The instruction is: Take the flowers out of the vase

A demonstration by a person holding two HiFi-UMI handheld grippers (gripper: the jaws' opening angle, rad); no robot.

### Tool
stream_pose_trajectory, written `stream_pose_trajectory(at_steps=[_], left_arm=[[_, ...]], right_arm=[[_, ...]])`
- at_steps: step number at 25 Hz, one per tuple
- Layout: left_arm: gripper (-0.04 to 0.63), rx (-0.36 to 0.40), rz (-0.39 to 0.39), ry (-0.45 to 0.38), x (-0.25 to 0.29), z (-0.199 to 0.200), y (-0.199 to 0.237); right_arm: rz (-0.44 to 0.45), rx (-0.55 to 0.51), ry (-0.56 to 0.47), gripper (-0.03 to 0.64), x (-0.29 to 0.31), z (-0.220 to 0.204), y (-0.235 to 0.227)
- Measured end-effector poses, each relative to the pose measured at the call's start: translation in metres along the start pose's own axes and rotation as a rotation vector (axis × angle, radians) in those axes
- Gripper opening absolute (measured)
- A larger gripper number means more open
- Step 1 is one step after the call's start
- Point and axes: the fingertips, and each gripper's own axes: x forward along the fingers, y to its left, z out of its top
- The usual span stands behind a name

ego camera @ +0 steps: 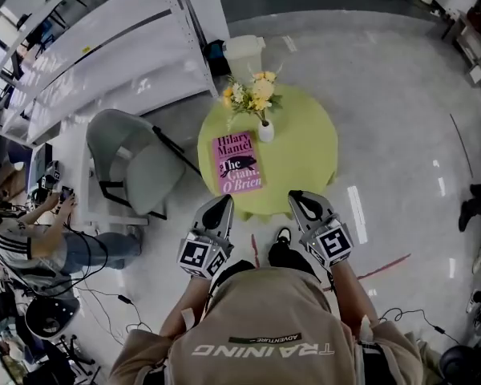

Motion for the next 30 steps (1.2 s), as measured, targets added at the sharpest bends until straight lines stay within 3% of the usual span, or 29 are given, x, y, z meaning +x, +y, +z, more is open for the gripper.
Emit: stream_pose_trajectory(at_steps=[6, 12, 17, 22, 30], left_arm=[[0.011, 0.01, 0.055, 0.012, 0.032, 0.005, 0.006], [0.011, -0.006, 0.059, 0.028, 0.059, 0.008, 0.021], [0.011, -0.012, 0.022, 0.025, 0.086, 0.002, 0.049], [0.011, 0.031, -0.048, 0.063, 0.108, -0.013, 0.073], [0.011, -0.01, -0.114, 0.089, 0.126, -0.023, 0.104]], right_arm=[[0.07, -0.012, 0.014, 0.005, 0.025, 0.001, -0.034], [0.071, 0.013, 0.026, 0.005, 0.046, 0.003, -0.058], [0.043, 0.015, 0.06, 0.005, 0.081, -0.01, -0.072], [-0.02, 0.024, 0.123, 0.005, 0.122, -0.029, -0.081], [-0.111, 0.038, 0.173, 0.006, 0.174, -0.035, -0.106]])
